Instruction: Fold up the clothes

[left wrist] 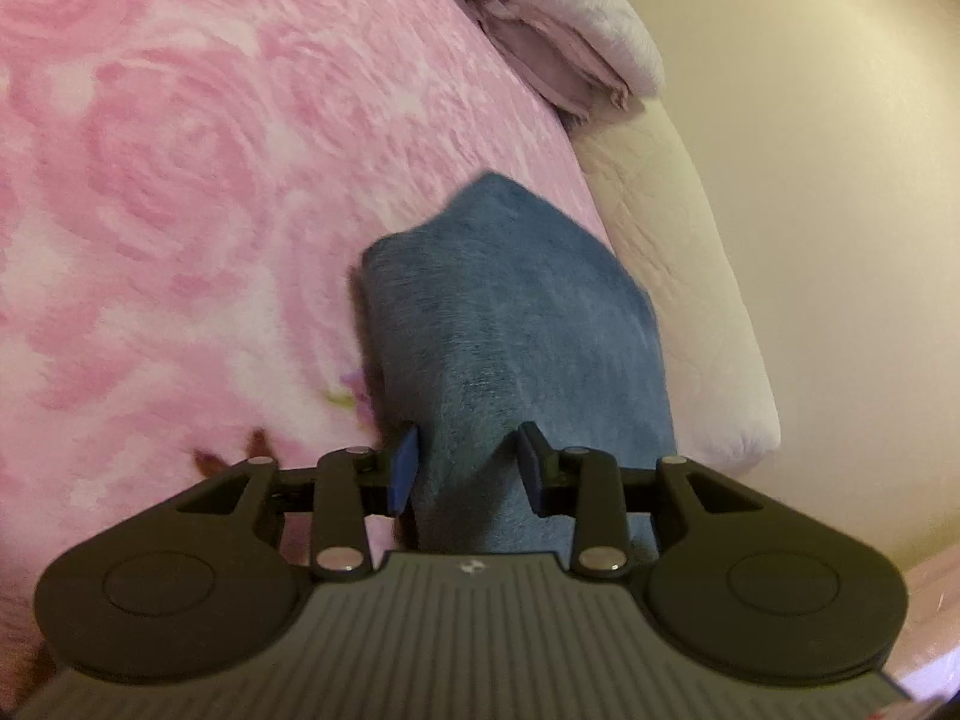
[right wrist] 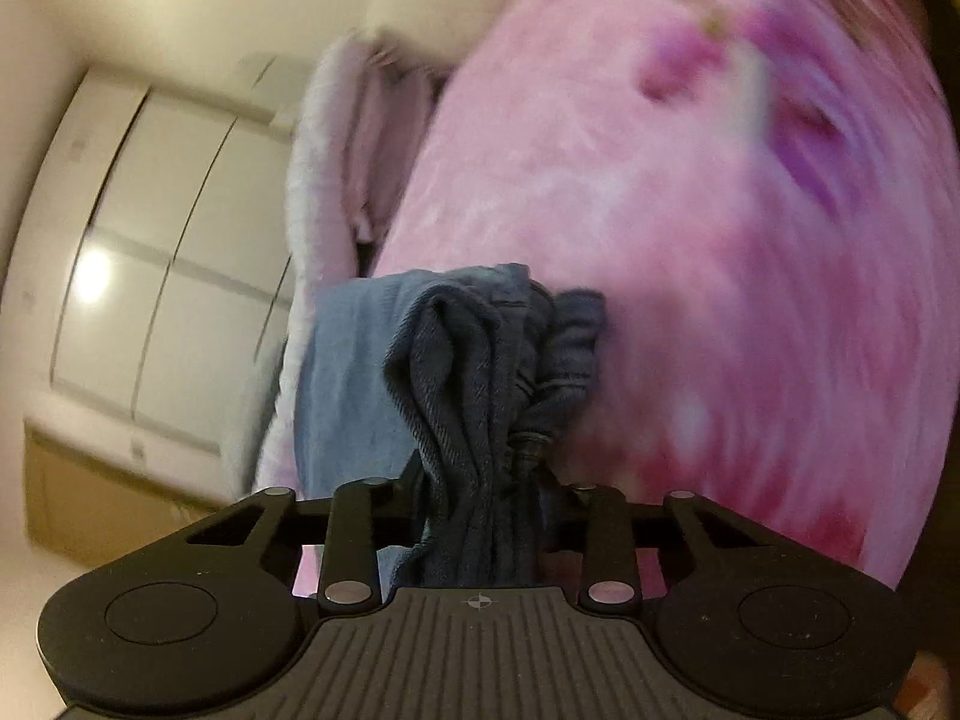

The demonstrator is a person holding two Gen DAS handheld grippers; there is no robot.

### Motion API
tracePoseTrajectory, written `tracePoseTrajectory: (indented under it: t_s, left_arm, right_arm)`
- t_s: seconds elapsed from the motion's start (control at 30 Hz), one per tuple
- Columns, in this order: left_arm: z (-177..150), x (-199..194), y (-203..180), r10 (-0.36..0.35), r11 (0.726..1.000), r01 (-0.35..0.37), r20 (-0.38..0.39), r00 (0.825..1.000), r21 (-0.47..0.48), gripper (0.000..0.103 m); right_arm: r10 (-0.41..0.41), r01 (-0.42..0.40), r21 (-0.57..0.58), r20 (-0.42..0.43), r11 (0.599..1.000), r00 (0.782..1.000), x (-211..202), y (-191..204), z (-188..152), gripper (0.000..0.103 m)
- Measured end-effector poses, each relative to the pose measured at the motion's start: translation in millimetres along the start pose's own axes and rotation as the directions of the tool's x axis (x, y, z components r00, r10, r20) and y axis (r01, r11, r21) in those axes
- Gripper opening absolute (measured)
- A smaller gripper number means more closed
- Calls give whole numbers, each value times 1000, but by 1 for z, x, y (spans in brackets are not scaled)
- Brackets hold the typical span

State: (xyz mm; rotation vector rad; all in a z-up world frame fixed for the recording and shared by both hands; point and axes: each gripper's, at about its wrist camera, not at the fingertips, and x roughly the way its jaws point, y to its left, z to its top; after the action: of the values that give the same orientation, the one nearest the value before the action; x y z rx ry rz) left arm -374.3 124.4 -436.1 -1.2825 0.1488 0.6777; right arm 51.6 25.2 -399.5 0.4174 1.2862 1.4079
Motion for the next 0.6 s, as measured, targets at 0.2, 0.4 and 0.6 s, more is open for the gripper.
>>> tracePoseTrajectory:
  t_s: [0.2, 0.4, 0.6]
  left_arm:
    - [-14, 12, -11, -10, 996, 16, -66, 998, 88, 29]
    - [-11, 3, -14, 11, 986, -2, -55, 998, 167, 29]
    - [3, -14, -3, -46, 990, 45, 3, 999, 134, 30]
  right_arm:
    - [6, -16, -178, -58, 984, 998, 37, -4, 85, 32]
    - [52, -55, -130, -24, 990, 998, 23, -19, 97, 50]
    - [81, -75, -87, 73, 993, 994, -33, -24, 55, 56]
